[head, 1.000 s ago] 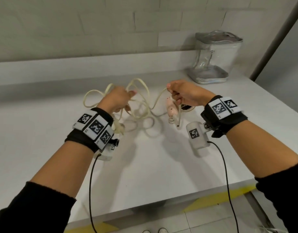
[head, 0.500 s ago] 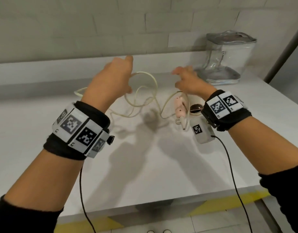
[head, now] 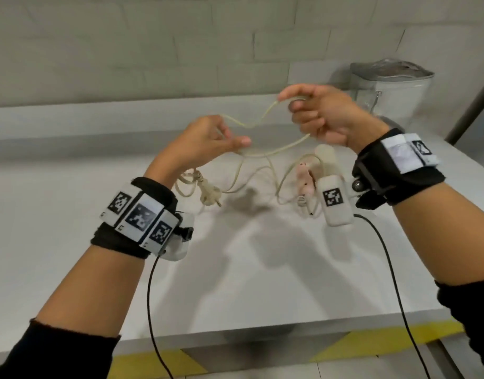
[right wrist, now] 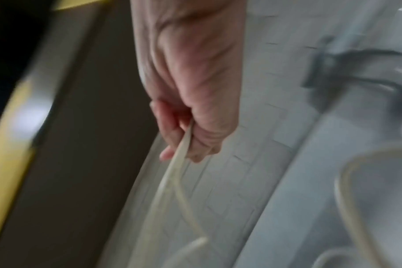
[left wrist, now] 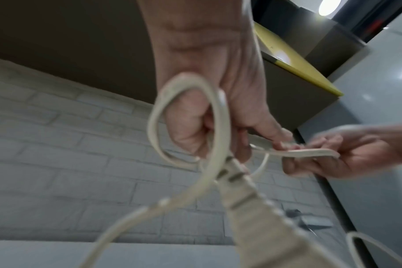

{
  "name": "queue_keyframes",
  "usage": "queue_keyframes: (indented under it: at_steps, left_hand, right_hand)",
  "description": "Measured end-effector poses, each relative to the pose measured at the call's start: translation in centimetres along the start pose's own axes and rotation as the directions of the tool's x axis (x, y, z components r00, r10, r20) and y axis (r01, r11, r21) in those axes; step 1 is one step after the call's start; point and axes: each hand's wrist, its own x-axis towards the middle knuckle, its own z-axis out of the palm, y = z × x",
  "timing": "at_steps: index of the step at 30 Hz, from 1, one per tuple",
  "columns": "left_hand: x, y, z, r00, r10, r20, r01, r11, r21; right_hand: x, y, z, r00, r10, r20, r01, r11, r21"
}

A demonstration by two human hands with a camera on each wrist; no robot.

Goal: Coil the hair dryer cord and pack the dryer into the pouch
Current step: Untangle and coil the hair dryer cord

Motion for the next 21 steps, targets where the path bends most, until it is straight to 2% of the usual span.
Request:
queue_keyframes:
  at_steps: [1, 2, 3, 6, 8, 10, 11, 12, 13, 14, 15, 16, 17, 18, 21]
  left_hand:
    - [0.0, -0.3, -0.4, 0.997, -0.040, 0.073, 0.043, 0.998, -0.037]
    - [-0.1, -0.4, -0.7, 0.986, -0.055, 0.156, 0.071, 0.993, -0.096]
    - [-0.2, -0.4, -0.9, 0.976, -0.048, 0.213, 0.087, 0.980, -0.179]
    - [-0.7, 0.0, -1.5, 0.965, -0.024, 0.263, 0.159, 0.849, -0.504]
    - [-1.2, 0.5, -1.6, 0.955, -0.006, 0.296, 0.201, 0.744, -0.637]
    - [-1.7, 1.1, -1.7, 0.948, 0.017, 0.317, 0.222, 0.676, -0.703]
    - [-1.9, 1.3, -1.8, 0.948, 0.032, 0.315, 0.221, 0.645, -0.731]
    - [-1.9, 1.5, -1.9, 0.950, 0.045, 0.307, 0.217, 0.612, -0.761]
    - [-1.9, 1.5, -2.0, 0.954, 0.055, 0.294, 0.210, 0.578, -0.788]
    - [-1.8, 1.4, -2.1, 0.958, 0.061, 0.280, 0.203, 0.546, -0.813]
    - [-1.6, 1.3, -2.1, 0.961, 0.064, 0.269, 0.200, 0.511, -0.836]
    - [-1.4, 1.2, -2.0, 0.963, 0.067, 0.263, 0.201, 0.476, -0.856]
    - [-1.3, 1.0, -1.7, 0.963, 0.072, 0.259, 0.202, 0.443, -0.874]
    - [-1.1, 0.8, -1.3, 0.963, 0.077, 0.256, 0.202, 0.419, -0.885]
    - [-0.9, 0.4, 0.6, 0.948, 0.126, 0.293, 0.216, 0.422, -0.880]
  right_hand:
    - [0.4, -0.1, -0.6, 0.997, 0.045, -0.055, -0.031, 0.971, 0.239]
    - [0.8, 0.1, -1.0, 0.992, 0.095, -0.081, -0.049, 0.894, 0.445]
    - [1.0, 0.4, -1.0, 0.991, 0.104, -0.090, -0.034, 0.820, 0.572]
    - [1.4, 1.3, -1.4, 0.988, 0.003, -0.157, 0.107, 0.718, 0.688]
    - [1.7, 1.8, -2.0, 0.987, -0.062, -0.148, 0.150, 0.691, 0.707]
    - [2.1, 1.9, -2.0, 0.989, -0.083, -0.126, 0.140, 0.815, 0.562]
    - [2.2, 1.9, -1.8, 0.984, -0.084, -0.154, 0.136, 0.919, 0.370]
    - [2.4, 2.2, -1.4, 0.977, -0.114, -0.178, 0.131, 0.988, 0.087]
    - [2.3, 2.3, -1.1, 0.976, -0.152, -0.154, 0.114, 0.967, -0.230]
    - [2.5, 2.6, -1.2, 0.978, -0.176, -0.111, 0.094, 0.850, -0.519]
    - [2.4, 3.0, -1.4, 0.981, -0.176, -0.086, 0.057, 0.676, -0.734]
    - [2.3, 3.3, -1.7, 0.979, -0.185, -0.081, 0.030, 0.531, -0.847]
    - [2.0, 3.6, -1.7, 0.976, -0.193, -0.102, 0.001, 0.473, -0.881]
    - [1.7, 3.9, -1.6, 0.972, -0.210, -0.104, 0.012, 0.489, -0.872]
    - [1.6, 4.6, 0.0, 0.973, -0.198, -0.119, 0.047, 0.675, -0.737]
